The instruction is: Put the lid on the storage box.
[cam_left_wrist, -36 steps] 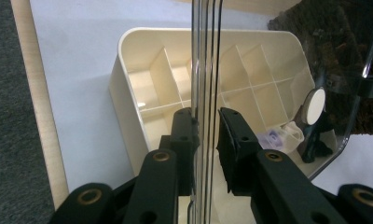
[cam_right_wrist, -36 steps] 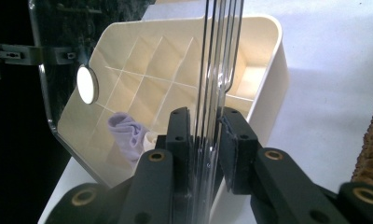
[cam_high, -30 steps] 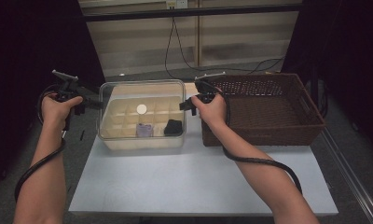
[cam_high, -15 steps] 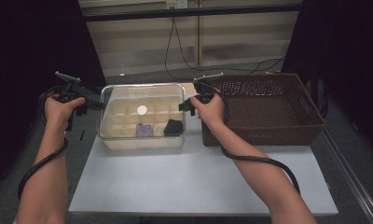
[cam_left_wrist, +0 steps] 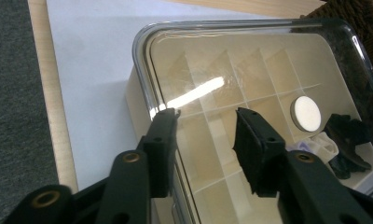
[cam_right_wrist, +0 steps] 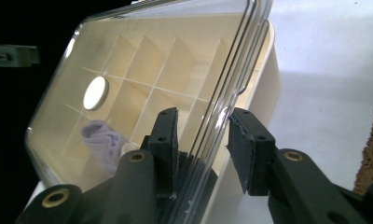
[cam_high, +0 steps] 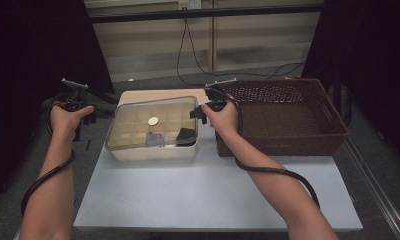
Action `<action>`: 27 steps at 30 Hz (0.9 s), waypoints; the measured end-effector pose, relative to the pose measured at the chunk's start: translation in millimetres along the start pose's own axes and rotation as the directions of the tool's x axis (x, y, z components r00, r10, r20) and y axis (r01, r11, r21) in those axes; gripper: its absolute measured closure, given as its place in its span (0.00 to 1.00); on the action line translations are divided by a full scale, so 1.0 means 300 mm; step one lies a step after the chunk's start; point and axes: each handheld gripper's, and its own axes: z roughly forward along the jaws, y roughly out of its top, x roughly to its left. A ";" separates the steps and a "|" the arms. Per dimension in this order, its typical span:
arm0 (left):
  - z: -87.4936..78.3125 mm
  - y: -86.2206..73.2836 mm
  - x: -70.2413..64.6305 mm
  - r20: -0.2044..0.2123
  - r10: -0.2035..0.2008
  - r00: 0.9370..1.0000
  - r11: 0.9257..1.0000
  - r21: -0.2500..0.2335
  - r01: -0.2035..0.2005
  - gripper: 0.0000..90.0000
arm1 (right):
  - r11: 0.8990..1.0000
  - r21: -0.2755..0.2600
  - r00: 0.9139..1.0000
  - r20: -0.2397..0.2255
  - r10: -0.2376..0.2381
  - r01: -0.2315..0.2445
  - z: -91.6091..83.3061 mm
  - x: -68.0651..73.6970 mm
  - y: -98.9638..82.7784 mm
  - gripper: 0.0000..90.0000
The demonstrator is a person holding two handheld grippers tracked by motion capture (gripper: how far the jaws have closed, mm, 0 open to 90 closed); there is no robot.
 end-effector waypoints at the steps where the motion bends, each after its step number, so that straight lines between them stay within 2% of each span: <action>1: -0.001 -0.003 -0.004 -0.003 0.004 1.000 1.000 -0.003 -0.004 0.63 | 1.000 0.005 1.000 -0.004 -0.001 0.001 -0.002 0.006 -0.001 0.65; 2: -0.002 -0.005 -0.006 0.000 0.009 1.000 1.000 -0.006 -0.009 0.62 | 1.000 0.005 1.000 -0.001 -0.016 0.016 -0.002 0.008 -0.002 0.64; 4: -0.008 -0.012 -0.017 0.004 0.003 1.000 1.000 -0.009 -0.003 0.59 | 1.000 0.008 1.000 -0.005 -0.012 0.012 -0.005 0.010 -0.004 0.63; 6: -0.015 -0.017 -0.027 0.011 0.011 1.000 1.000 -0.022 -0.011 0.56 | 1.000 0.004 1.000 0.011 -0.017 0.017 -0.010 0.011 -0.007 0.60; 7: -0.021 -0.019 -0.032 0.013 0.020 1.000 0.999 -0.027 -0.019 0.55 | 1.000 -0.002 1.000 0.001 -0.020 0.020 -0.016 0.014 -0.008 0.55; 8: -0.025 -0.021 -0.036 0.007 0.035 0.999 0.999 -0.025 -0.034 0.53 | 0.999 -0.015 0.999 -0.006 -0.041 0.040 -0.021 0.013 -0.007 0.45; 10: -0.027 -0.026 -0.047 0.020 0.028 0.999 0.999 -0.031 -0.027 0.51 | 0.999 -0.023 0.999 -0.008 -0.044 0.044 -0.035 0.010 -0.005 0.45; 15: -0.018 -0.037 -0.083 0.034 0.046 0.998 0.999 -0.022 -0.045 0.47 | 0.999 -0.015 0.999 -0.015 -0.037 0.037 -0.057 -0.001 -0.026 0.42; 20: -0.003 -0.047 -0.136 0.051 0.070 0.996 0.997 -0.019 -0.069 0.39 | 0.997 -0.035 0.997 -0.036 -0.067 0.065 -0.087 0.001 -0.053 0.37; 22: 0.004 -0.052 -0.156 0.056 0.096 0.994 0.995 -0.013 -0.095 0.35 | 0.997 -0.037 0.997 -0.042 -0.070 0.069 -0.100 0.004 -0.062 0.33; 26: 0.015 -0.066 -0.203 0.080 0.098 0.992 0.995 -0.014 -0.097 0.31 | 0.995 -0.047 0.994 -0.057 -0.092 0.090 -0.128 0.018 -0.077 0.30; 27: 0.017 -0.070 -0.214 0.079 0.112 0.991 0.994 -0.014 -0.111 0.30 | 0.994 -0.050 0.993 -0.060 -0.099 0.096 -0.137 0.022 -0.081 0.30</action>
